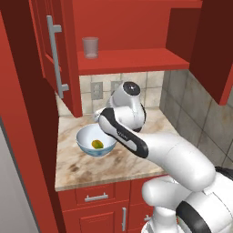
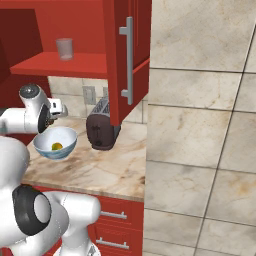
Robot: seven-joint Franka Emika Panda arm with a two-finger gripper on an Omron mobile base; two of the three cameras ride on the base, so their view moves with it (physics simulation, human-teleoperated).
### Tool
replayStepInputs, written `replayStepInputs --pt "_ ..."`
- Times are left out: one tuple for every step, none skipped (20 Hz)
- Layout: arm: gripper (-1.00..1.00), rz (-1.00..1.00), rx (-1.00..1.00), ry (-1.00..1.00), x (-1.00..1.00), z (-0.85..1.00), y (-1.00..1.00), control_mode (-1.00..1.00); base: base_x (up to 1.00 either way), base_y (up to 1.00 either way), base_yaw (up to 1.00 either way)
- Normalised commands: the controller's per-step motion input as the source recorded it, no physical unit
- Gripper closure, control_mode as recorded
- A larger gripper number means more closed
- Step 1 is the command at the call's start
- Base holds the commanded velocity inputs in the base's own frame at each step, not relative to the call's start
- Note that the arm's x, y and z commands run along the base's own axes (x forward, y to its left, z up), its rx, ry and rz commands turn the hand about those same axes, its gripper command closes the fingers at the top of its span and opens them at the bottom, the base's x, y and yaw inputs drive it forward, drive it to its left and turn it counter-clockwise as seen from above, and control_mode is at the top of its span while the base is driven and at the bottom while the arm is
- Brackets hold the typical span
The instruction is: Open the cabinet. Pick the mango and apple from the cabinet and place them into the bowl. Then close the cabinet.
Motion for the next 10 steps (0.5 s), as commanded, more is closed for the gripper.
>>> replayStepInputs --pt "1.00 0.00 -0.01 0.00 0.30 -0.34 0.08 -1.00 0.00 0.00 0.00" --pt "1.00 0.00 -0.01 0.01 0.29 -0.36 0.11 -1.00 0.00 0.00 0.00" --pt "1.00 0.00 -0.01 0.01 0.26 -0.38 0.14 -1.00 0.00 0.00 0.00" --pt "1.00 0.00 0.00 0.01 0.24 -0.36 0.18 -1.00 0.00 0.00 0.00" --pt "1.00 0.00 0.00 0.02 0.24 -0.31 0.13 -1.00 0.00 0.00 0.00" --pt "1.00 0.00 0.00 0.02 0.22 -0.32 0.12 -1.00 0.00 0.00 0.00" --pt "1.00 0.00 0.00 0.03 0.22 -0.32 0.13 -1.00 0.00 0.00 0.00" --pt "1.00 0.00 0.00 0.03 0.22 -0.32 0.13 -1.00 0.00 0.00 0.00" --pt "1.00 0.00 0.00 0.02 0.21 -0.34 0.14 -1.00 0.00 0.00 0.00" --pt "1.00 0.00 0.00 0.02 0.20 -0.33 0.13 -1.00 0.00 0.00 0.00"
